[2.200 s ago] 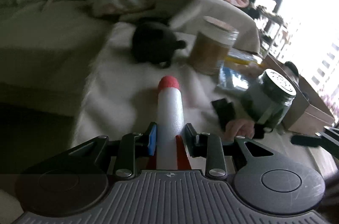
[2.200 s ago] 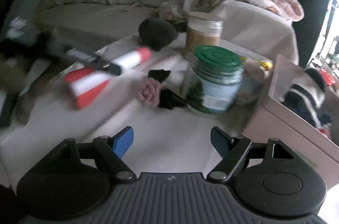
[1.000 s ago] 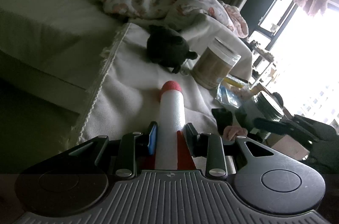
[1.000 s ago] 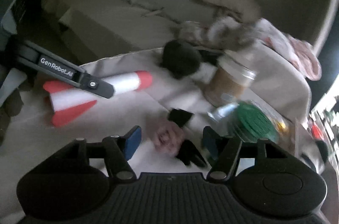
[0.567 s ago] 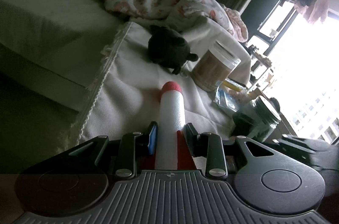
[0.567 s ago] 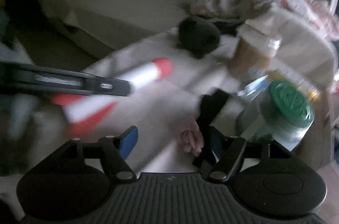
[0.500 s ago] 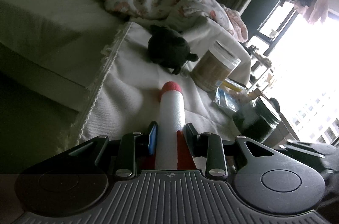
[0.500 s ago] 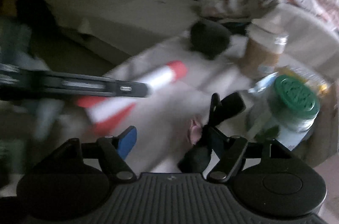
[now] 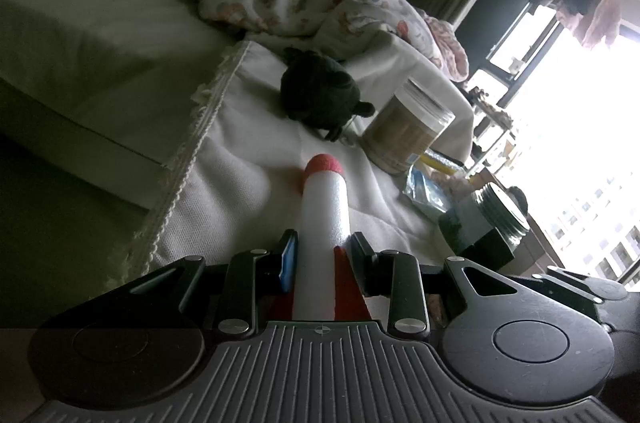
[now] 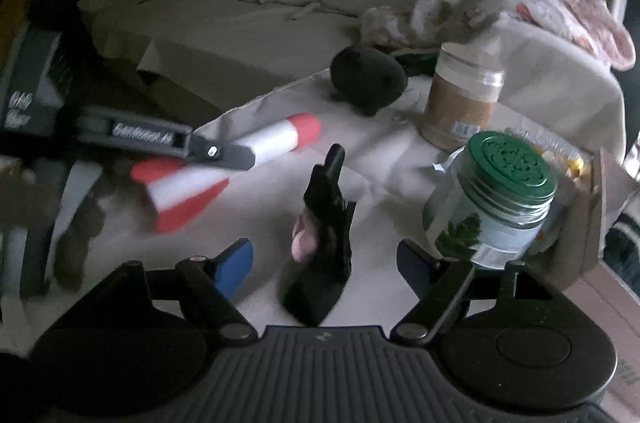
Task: Organize soft objects
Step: 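Grasp the pink rose with black ribbon with the right gripper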
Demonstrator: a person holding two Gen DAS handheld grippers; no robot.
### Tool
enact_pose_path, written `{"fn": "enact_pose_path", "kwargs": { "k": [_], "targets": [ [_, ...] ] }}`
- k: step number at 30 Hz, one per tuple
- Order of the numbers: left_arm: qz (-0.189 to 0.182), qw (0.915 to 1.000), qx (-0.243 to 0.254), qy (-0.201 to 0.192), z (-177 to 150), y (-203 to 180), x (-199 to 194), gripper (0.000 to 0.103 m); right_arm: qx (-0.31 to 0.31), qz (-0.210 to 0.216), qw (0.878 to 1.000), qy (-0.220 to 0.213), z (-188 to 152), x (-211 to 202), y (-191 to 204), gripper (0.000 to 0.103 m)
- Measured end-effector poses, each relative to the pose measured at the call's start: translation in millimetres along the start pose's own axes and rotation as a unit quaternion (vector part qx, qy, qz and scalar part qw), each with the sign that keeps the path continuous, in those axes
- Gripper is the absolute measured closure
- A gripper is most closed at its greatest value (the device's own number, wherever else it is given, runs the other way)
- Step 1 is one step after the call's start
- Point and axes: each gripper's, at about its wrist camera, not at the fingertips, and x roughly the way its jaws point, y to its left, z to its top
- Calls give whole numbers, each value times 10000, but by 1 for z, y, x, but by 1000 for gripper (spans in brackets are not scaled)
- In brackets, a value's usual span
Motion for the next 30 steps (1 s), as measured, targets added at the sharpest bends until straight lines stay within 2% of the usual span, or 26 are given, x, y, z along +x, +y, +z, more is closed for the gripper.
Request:
{"fn": "enact_pose_path", "kwargs": {
  "k": [3,9,12,14,16,22,26,30],
  "targets": [
    [3,10000,5,1,0,0,0,69,163,55,9998,-35,6,11,2,23],
    [46,10000,56,2,0,-1,0,69,-180,-190,9995,162,6,30,16,26],
    [50,10000,55,0,0,-1,0,69,-157,-236,9994,178,6,29,14,40],
    [62,10000,72,1,0,-1,0,69,-100,-280,9993,239,7,28,12,58],
    [79,9999,88,0,0,-1,0,69,-63,-308,9991,276,8,26,10,68],
    [104,9999,101,-6,-1,-3,1,69,75,-106,9995,293,6,16,8,71],
    [121,9999,117,-7,-2,-4,0,69,332,169,9988,322,9,7,5,72],
    [292,9990,344,5,-3,-13,1,69,647,494,9960,355,15,-2,0,72]
  ]
}}
